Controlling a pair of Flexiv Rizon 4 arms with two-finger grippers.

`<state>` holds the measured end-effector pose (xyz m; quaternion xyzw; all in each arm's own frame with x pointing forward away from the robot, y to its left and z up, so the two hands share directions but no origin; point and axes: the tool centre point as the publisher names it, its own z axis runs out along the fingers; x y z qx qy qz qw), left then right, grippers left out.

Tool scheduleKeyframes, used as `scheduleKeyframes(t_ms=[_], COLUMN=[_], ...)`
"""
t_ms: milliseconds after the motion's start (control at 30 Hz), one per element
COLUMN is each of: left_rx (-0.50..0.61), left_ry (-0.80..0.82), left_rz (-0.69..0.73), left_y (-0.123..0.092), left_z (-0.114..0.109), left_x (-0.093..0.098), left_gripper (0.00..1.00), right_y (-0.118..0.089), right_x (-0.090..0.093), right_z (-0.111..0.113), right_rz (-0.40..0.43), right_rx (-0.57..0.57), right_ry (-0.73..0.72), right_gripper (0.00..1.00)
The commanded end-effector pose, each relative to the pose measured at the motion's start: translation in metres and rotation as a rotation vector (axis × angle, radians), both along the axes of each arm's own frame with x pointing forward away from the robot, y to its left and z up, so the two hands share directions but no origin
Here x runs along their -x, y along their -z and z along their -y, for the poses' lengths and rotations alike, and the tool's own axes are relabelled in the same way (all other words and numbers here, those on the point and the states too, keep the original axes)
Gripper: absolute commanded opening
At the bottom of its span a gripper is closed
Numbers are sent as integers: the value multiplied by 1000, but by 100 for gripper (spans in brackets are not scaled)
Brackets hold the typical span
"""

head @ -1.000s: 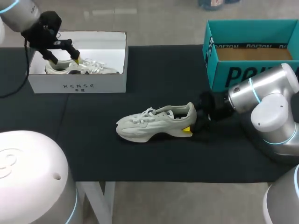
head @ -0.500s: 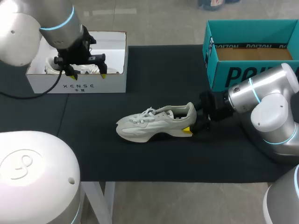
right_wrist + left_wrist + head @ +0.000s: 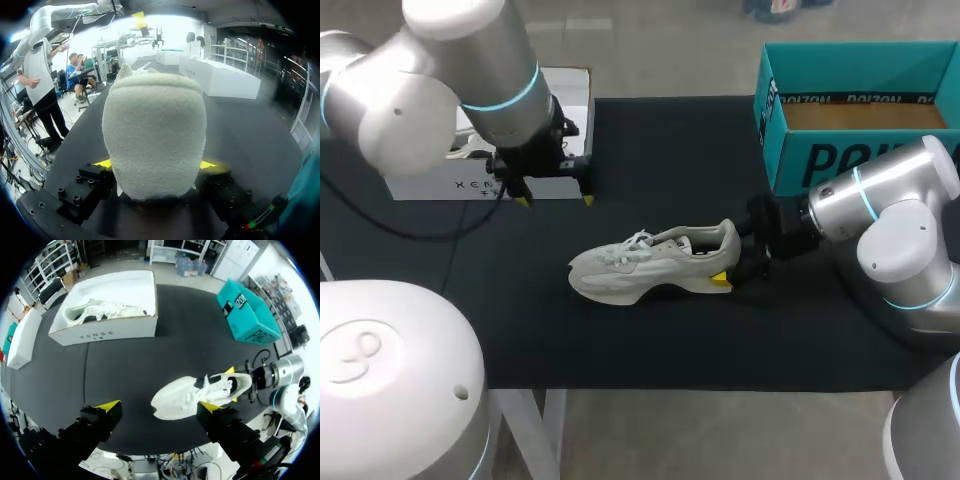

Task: Take the shoe out of the shoebox, open the shoe tongue, remove and reinsert the insole, then place the shoe into the shoebox

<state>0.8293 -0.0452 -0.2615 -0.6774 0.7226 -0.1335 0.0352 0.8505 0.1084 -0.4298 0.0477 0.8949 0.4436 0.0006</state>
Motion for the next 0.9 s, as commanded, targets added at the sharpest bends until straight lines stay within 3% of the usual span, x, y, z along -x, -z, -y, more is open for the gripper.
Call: scheduleKeyframes(t_ms=[33, 667, 900], left_rx=[0, 0, -25], left_ry=[34, 34, -57], left_rz=[-10, -10, -13], left_y=[14, 14, 15], left_z=[12, 12, 31], left_x=[-9, -9, -13], left_gripper=[100, 100, 100], right_y=[3, 3, 3], right_x=[-1, -1, -1], right_z=[-2, -2, -2], right_rz=[0, 0, 0], right_rx=[1, 1, 1], right_ry=[0, 0, 0], right_gripper=[0, 0, 0])
